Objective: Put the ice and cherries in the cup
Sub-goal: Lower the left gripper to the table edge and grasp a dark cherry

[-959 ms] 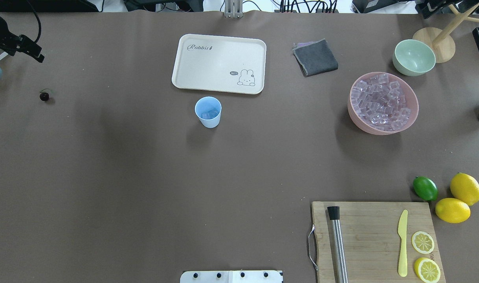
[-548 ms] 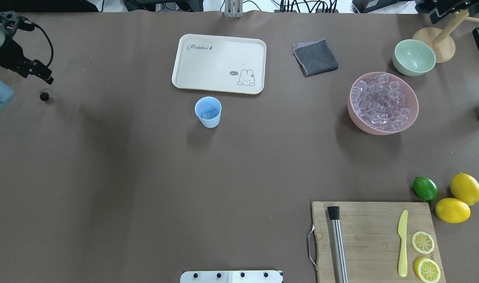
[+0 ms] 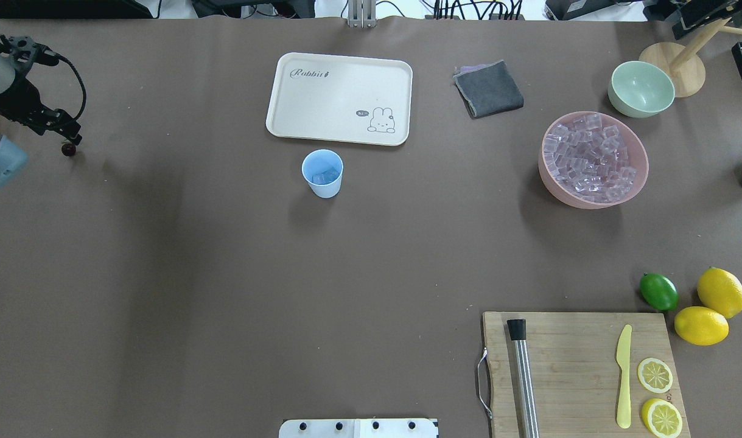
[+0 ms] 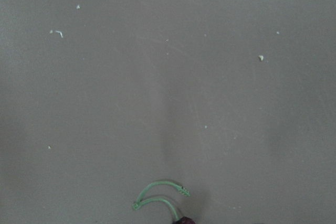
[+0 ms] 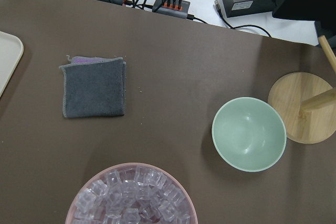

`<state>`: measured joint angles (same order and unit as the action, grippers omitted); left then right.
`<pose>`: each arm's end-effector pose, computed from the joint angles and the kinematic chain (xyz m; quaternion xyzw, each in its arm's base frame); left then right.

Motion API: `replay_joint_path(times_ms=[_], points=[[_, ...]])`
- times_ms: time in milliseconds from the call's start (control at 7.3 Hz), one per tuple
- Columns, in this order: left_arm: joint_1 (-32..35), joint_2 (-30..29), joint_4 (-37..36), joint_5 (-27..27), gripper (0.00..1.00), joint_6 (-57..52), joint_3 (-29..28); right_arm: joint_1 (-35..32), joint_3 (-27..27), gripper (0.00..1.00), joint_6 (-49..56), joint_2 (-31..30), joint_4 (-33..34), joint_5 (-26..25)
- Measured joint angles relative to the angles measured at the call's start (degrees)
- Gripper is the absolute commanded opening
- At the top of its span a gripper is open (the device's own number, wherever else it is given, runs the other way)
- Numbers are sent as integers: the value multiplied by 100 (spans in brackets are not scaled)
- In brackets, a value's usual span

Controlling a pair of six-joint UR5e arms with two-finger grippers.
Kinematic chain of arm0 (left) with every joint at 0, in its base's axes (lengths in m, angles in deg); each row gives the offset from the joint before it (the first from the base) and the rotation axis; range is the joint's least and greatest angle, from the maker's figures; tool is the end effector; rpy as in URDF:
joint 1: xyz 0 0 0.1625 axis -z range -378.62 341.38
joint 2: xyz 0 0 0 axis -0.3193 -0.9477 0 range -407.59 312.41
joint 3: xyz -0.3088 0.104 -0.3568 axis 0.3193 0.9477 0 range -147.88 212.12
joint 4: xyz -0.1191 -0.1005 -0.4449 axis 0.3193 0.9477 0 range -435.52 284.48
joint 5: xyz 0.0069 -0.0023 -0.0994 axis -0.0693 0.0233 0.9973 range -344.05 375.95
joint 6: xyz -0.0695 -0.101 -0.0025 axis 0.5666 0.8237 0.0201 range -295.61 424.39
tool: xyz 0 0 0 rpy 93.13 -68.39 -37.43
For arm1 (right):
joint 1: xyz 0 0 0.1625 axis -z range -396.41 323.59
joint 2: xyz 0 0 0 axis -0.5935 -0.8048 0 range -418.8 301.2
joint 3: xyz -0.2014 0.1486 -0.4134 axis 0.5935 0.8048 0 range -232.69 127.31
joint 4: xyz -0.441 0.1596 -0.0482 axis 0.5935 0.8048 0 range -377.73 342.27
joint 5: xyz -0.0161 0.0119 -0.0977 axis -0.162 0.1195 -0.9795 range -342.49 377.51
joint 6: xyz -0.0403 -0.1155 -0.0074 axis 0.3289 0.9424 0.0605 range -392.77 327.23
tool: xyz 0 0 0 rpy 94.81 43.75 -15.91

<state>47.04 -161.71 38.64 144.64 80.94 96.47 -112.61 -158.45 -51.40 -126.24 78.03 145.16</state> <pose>0.2692 -0.7324 0.6656 0.0600 0.3691 0.1277 0.9186 -0.1047 -0.6708 0.3564 0.1683 -0.3715 -0.0520 0.9116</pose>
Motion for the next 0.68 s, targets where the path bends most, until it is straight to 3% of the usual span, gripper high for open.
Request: replay_joint_path(times_ms=[137,685], points=[[-74,-4,6,-13,73,13,1,0,-1,100,0,-87,-107,-2],[-181,22,2,-129,73,-8,-39,0,-7,100,0,-261,-307,-4]])
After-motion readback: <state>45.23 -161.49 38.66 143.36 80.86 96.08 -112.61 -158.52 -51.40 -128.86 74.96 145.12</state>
